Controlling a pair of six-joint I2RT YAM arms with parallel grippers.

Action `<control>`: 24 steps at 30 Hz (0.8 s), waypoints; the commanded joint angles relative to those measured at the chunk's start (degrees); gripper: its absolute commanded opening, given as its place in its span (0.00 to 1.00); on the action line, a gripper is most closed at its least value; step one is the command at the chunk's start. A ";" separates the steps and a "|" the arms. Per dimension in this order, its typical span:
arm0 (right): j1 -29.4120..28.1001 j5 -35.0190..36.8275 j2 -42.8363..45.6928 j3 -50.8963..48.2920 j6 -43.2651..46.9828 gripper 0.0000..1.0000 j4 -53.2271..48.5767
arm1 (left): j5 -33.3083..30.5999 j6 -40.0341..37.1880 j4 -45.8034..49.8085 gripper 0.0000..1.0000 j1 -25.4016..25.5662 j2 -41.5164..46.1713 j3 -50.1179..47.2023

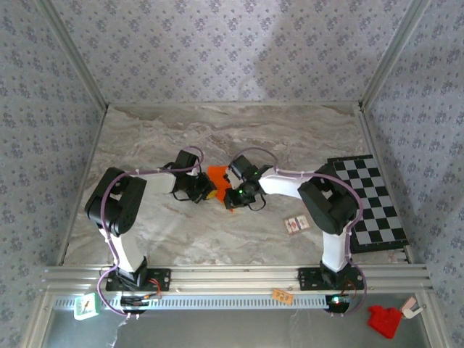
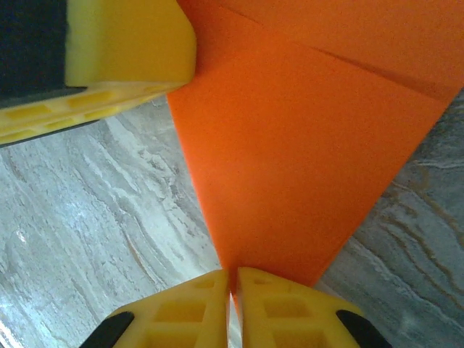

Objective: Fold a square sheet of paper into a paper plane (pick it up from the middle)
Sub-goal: Third fold the triangle at the center of the table.

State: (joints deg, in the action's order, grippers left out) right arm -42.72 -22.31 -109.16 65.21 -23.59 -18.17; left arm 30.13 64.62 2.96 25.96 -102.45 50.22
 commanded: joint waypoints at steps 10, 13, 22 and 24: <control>0.30 3.32 -3.59 1.50 -1.19 0.13 -6.12 | 0.85 -8.50 -2.09 0.20 0.49 4.66 0.09; 0.28 3.12 -4.36 1.98 -1.11 0.12 -7.02 | 0.90 -9.72 -1.73 0.17 1.40 5.17 -0.36; 0.40 3.49 -4.80 2.35 -1.19 0.11 -8.26 | 0.54 -11.49 -0.81 0.10 3.55 4.42 -1.80; 0.42 3.49 -4.84 2.46 -1.28 0.11 -8.33 | 0.63 -11.53 -0.60 0.08 3.90 4.01 -1.45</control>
State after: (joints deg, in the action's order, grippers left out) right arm -42.61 -22.11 -110.91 68.07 -24.21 -22.04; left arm 30.57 54.81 1.78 29.39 -98.65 48.82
